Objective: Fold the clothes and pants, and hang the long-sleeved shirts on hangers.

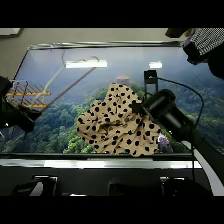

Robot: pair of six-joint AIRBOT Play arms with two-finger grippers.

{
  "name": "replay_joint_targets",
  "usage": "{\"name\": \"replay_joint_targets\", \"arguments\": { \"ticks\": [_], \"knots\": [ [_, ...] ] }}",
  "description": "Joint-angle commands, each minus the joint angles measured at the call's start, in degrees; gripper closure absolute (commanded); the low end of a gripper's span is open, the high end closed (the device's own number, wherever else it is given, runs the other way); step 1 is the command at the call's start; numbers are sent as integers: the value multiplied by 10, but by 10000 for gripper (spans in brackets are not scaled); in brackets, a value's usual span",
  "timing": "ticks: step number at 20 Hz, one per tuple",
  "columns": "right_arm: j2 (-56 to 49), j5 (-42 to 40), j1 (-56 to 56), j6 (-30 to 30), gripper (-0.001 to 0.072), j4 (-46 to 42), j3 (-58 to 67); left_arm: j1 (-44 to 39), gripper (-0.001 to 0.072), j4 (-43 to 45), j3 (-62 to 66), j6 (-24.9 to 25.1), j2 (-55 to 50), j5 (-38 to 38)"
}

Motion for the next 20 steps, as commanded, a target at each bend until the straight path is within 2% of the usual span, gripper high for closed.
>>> {"name": "replay_joint_targets", "arguments": {
  "ticks": [1, 4, 6, 9, 12, 13, 20],
  "knots": [
    [-26, 11, 0, 69, 684, 10, 0, -58, 681, -20, -62, 9, 78, -37],
    [-51, 51, 0, 86, 684, 16, 0, -70, 681, -36, -92, 26, 117, -83],
    [-52, 50, -3, 113, 684, 16, 0, -70, 681, -57, -117, 45, 141, -105],
    [-52, 51, -50, 135, 684, 77, 0, -70, 681, -65, -135, 52, 164, -140],
    [-52, 30, -123, 65, 684, 223, 0, -71, 680, -85, -136, 73, 166, -159],
    [-52, 31, -141, 52, 684, 245, 0, -71, 681, -84, -137, 83, 165, -165],
    [-52, 10, -179, 38, 684, 316, 0, -72, 681, -86, -178, 125, 160, -170]
  ]
}}
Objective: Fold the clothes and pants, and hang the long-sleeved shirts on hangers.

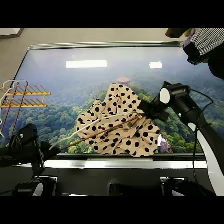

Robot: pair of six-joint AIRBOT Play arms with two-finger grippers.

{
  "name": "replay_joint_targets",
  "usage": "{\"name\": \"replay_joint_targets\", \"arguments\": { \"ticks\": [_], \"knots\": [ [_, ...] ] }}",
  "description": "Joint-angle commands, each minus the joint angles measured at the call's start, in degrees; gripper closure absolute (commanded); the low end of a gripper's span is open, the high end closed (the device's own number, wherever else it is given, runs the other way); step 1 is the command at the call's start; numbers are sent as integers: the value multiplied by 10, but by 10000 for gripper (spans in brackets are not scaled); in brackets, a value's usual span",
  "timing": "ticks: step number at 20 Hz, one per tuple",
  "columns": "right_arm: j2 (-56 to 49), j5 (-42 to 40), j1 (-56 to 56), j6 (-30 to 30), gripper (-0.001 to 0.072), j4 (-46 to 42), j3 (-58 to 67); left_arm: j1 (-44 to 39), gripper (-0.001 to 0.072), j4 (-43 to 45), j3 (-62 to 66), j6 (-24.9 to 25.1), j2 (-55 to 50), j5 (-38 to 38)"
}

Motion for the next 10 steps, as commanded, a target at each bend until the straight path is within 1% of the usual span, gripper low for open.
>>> {"name": "replay_joint_targets", "arguments": {
  "ticks": [1, 4, 7, 8, 10],
  "knots": [
    [0, -10, -11, -10, 684, 45, 1, 0, 681, -3, -17, 21, -5, -5],
    [4, -11, -11, -26, 684, 54, 2, 0, 681, -3, -20, 36, -23, 6],
    [27, -11, -11, -35, 685, 66, 2, -1, 681, -4, -20, 38, -55, 61],
    [38, -11, -11, -36, 685, 69, 2, -1, 680, -6, -20, 45, -68, 70],
    [59, -12, -11, -36, 685, 76, 2, -6, 681, -24, -20, 81, -98, 70]
  ]
}}
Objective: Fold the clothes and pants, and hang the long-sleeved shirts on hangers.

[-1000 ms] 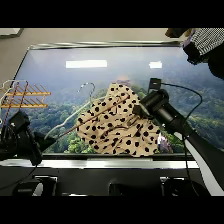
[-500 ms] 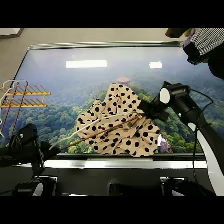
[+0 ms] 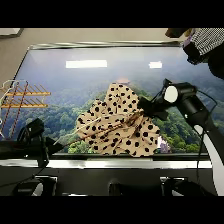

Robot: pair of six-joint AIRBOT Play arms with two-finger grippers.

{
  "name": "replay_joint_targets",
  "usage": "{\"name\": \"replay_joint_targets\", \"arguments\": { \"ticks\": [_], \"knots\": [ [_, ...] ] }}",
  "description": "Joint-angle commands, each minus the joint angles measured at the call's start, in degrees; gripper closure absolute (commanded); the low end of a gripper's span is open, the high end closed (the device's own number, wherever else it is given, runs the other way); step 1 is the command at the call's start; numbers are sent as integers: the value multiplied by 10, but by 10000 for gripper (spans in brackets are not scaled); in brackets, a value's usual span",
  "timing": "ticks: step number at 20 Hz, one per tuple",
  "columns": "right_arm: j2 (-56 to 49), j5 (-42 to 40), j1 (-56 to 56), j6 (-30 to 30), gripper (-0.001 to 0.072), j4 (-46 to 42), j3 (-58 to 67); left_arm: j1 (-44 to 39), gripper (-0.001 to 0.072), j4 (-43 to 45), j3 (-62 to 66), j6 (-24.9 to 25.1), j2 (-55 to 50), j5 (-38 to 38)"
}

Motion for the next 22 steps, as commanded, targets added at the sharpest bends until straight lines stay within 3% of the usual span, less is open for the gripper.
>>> {"name": "replay_joint_targets", "arguments": {
  "ticks": [1, 6, 12, 17, 22],
  "knots": [
    [31, -4, 0, -7, 685, 17, 0, -13, 681, -20, 0, 47, -48, 22],
    [42, -14, 0, -70, 685, 25, 22, -73, 681, -19, 0, 67, -101, 48],
    [42, 38, 0, -121, 685, 77, 82, -125, 681, -19, 0, 80, -147, 105],
    [56, 83, 34, -114, 685, 78, 125, -142, 680, -46, 0, 79, -170, 188],
    [60, 84, 78, -88, 685, 24, 125, -168, 680, -102, 9, 120, -209, 191]
  ]
}}
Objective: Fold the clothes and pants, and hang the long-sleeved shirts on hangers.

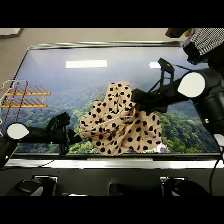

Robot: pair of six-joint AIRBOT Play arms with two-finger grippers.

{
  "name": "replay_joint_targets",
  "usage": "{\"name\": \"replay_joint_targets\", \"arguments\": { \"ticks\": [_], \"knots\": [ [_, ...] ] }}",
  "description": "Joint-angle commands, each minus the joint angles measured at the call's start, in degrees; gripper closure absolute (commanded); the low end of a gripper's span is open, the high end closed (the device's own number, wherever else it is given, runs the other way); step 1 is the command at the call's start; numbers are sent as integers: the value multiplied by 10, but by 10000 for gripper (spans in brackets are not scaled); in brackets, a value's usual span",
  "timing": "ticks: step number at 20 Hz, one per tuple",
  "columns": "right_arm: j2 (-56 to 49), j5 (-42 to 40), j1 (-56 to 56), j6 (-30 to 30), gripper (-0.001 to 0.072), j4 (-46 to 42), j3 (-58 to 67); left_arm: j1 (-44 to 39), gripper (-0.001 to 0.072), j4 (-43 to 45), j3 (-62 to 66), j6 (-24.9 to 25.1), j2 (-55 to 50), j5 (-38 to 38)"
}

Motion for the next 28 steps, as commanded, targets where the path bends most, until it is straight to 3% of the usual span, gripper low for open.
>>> {"name": "replay_joint_targets", "arguments": {
  "ticks": [1, 7, 16, 22, 28],
  "knots": [
    [2, 0, 18, 14, 685, -41, 4, -23, 680, -42, 4, 30, -30, 12],
    [5, -7, 18, -2, 684, -8, 5, -59, 680, -89, 5, 41, -71, 75],
    [83, -7, 18, -2, 684, -9, 18, -67, 680, -130, 5, 56, -104, 73],
    [83, 67, 18, -4, 684, -150, 78, -67, 681, -93, 24, 47, -105, 57],
    [62, 27, 18, -42, 684, -49, 78, -87, 681, -82, 63, 47, -127, 48]
  ]
}}
